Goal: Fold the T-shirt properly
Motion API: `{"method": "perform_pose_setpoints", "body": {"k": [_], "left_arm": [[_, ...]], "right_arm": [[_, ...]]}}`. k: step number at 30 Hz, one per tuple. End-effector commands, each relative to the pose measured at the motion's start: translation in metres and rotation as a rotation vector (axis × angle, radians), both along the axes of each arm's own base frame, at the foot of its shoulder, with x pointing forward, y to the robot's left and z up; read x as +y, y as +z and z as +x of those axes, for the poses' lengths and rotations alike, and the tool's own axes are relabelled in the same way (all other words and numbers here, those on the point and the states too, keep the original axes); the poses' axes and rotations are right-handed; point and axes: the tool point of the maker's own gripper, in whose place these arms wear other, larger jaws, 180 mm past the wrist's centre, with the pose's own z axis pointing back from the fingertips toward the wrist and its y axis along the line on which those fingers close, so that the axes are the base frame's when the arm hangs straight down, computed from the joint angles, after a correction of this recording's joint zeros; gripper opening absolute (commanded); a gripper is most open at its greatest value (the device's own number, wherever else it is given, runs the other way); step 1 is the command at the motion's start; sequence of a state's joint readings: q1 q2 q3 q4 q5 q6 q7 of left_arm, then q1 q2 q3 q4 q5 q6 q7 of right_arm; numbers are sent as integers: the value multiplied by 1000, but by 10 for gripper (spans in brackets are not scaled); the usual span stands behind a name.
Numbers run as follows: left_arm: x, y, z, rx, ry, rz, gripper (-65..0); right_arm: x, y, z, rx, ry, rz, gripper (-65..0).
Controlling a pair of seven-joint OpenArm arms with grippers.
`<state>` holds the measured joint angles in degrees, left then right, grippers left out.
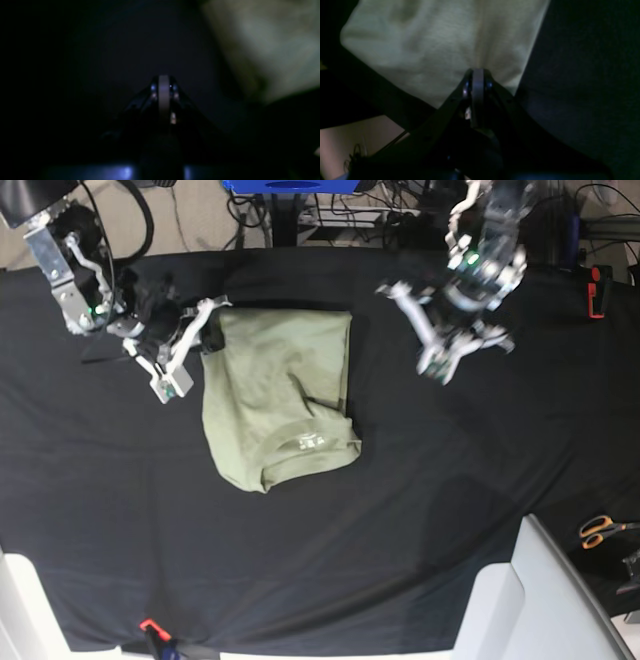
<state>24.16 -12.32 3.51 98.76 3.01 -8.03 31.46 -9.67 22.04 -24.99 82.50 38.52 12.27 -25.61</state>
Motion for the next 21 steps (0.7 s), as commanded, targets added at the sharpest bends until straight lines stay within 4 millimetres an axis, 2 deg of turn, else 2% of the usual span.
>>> {"method": "perform_pose_setpoints", "body": {"k": [1, 6, 11, 13, 17, 21], "left_arm": [[4, 3, -6, -6, -5, 1, -650], [16, -9, -43, 70, -23, 32, -650], [4, -9, -77, 39, -55, -30, -650], [1, -11, -98, 61, -60, -47, -650], [-3, -16, -140, 114, -66, -69, -650], [-7, -25, -182, 206, -67, -83, -650]], "right_arm": [[0, 6, 4, -24, -4, 17, -650], [5, 11, -5, -29, 2, 35, -650], [-1, 66, -7, -155, 2, 64, -650], [-17, 80, -14, -178, -31, 44, -650], [-50, 81, -47, -119, -90, -30, -650], [-79, 65, -92, -3, -151, -89, -650]]}}
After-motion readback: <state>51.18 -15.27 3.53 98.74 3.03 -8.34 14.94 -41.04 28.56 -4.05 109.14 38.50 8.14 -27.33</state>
